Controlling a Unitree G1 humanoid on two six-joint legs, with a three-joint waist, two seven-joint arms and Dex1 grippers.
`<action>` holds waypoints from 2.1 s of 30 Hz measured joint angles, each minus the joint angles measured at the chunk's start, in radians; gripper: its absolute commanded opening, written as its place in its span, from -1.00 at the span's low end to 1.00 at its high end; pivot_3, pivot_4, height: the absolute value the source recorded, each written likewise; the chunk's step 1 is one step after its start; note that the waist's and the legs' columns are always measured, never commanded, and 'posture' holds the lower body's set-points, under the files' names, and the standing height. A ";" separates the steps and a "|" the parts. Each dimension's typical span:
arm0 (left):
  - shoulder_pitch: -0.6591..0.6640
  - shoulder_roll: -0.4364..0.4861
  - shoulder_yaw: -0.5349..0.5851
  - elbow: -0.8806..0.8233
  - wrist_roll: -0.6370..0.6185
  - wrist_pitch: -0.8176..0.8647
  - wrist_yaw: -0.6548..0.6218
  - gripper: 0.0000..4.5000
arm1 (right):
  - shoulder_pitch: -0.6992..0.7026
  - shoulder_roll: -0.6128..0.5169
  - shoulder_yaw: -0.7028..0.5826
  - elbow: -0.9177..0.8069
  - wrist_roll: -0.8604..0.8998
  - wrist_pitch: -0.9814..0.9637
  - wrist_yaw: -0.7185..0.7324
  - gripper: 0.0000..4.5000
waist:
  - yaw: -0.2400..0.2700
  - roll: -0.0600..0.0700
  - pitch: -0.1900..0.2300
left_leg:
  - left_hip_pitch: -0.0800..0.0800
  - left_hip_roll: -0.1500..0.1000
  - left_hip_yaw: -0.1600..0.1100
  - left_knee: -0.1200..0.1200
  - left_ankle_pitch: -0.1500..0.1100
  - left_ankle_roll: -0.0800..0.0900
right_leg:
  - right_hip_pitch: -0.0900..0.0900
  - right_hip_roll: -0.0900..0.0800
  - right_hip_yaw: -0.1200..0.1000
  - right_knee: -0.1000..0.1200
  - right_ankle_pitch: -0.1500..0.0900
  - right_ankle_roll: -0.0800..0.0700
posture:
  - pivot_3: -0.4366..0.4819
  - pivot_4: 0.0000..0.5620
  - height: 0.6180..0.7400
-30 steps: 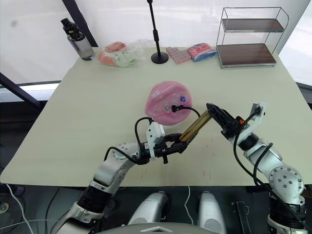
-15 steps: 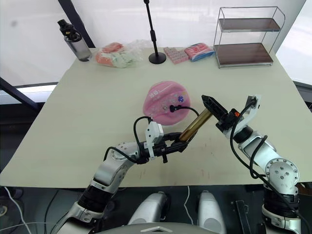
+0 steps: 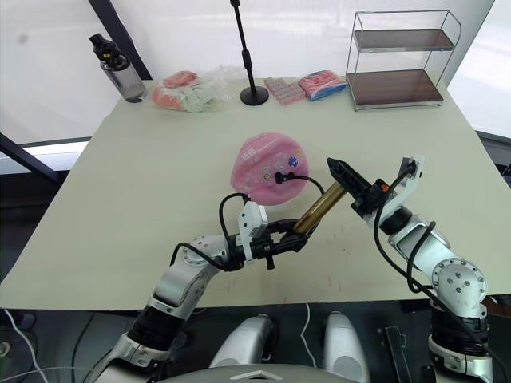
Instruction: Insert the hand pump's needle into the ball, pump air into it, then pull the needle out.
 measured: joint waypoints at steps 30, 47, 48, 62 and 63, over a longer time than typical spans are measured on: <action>0.012 0.001 -0.001 0.000 0.001 0.000 0.000 -0.48 | -0.010 0.000 0.000 0.000 -0.112 -0.014 0.067 0.88 | 0.000 0.000 0.000 | 0.000 0.000 0.000 0.000 0.000 0.000 | -0.001 0.000 0.000 0.000 0.000 0.000 | -0.05 -0.47 1.00; 0.017 -0.001 -0.003 0.000 0.001 -0.002 0.000 -0.48 | -0.007 -0.002 0.004 0.005 -0.173 -0.014 0.092 -0.17 | 0.000 0.000 0.000 | -0.001 0.000 0.000 0.000 0.000 0.000 | -0.002 0.000 0.001 0.000 0.000 0.000 | -0.05 -0.47 1.00; 0.017 -0.001 -0.003 0.000 0.001 -0.002 0.000 -0.48 | -0.007 -0.002 0.004 0.005 -0.176 -0.014 0.095 -0.17 | 0.000 0.000 0.000 | -0.001 0.000 0.000 0.000 0.000 0.000 | -0.002 0.000 0.001 0.000 0.000 0.000 | -0.05 -0.47 1.00; 0.018 -0.001 -0.003 0.000 0.005 -0.002 0.005 -0.48 | -0.008 -0.002 0.003 0.005 -0.181 -0.014 0.099 -0.17 | 0.000 0.000 0.000 | -0.001 0.000 0.000 0.000 0.000 0.000 | -0.002 0.000 0.001 0.000 0.000 0.000 | -0.05 -0.47 1.00; 0.018 -0.002 -0.003 0.000 0.008 -0.003 0.006 -0.03 | -0.009 -0.002 0.004 0.005 -0.183 -0.014 0.101 -0.17 | 0.000 0.000 0.000 | -0.001 0.000 0.000 0.000 0.000 0.000 | -0.002 0.000 0.001 0.000 0.000 0.000 | -0.05 -0.47 1.00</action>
